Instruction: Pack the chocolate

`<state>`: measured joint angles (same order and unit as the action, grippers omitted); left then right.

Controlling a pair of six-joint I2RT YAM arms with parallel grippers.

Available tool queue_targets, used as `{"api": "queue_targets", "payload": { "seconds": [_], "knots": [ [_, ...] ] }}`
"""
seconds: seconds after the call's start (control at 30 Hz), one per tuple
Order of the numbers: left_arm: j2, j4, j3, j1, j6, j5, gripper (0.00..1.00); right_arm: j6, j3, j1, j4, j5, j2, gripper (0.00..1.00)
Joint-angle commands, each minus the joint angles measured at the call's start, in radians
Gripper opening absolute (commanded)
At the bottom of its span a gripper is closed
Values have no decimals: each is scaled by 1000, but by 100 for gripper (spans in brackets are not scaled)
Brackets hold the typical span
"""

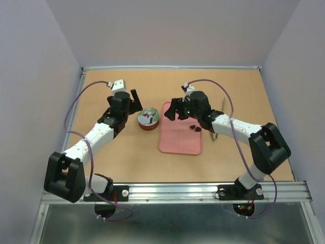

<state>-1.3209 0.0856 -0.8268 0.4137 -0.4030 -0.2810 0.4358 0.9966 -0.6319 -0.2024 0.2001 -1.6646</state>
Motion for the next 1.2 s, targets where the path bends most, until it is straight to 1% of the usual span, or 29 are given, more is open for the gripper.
{"api": "queue_targets", "payload": {
  "seconds": [0.0, 0.1, 0.13, 0.2, 0.23, 0.3, 0.4, 0.47, 0.57, 0.73, 1.17],
  "knots": [
    [107, 19, -51, -75, 38, -58, 91, -78, -35, 79, 102, -120, 107, 83],
    [150, 14, -51, -151, 36, -57, 91, -94, -79, 178, 136, -165, 184, 85],
    [178, 19, -45, -164, 30, -53, 92, -100, -90, 228, 155, -183, 225, 86],
    [216, 26, -37, -187, 20, -53, 93, -106, -108, 273, 191, -199, 261, 86],
    [229, 28, -34, -188, 16, -58, 93, -112, -121, 290, 199, -253, 297, 87],
    [264, 29, -31, -190, 15, -58, 94, -121, -130, 323, 254, -300, 331, 88],
    [291, 29, -25, -190, 13, -52, 94, -137, -144, 336, 285, -390, 396, 90],
    [337, 29, -15, -190, 4, -56, 94, -138, -150, 339, 323, -447, 437, 91],
    [370, 43, 8, -190, -7, -67, 94, -135, -161, 339, 336, -479, 474, 91],
    [397, 51, 11, -187, -2, -67, 94, -127, -170, 339, 347, -496, 529, 92],
    [423, 55, 20, -171, 15, -110, 95, -127, -159, 339, 353, -504, 562, 92]
  ]
}}
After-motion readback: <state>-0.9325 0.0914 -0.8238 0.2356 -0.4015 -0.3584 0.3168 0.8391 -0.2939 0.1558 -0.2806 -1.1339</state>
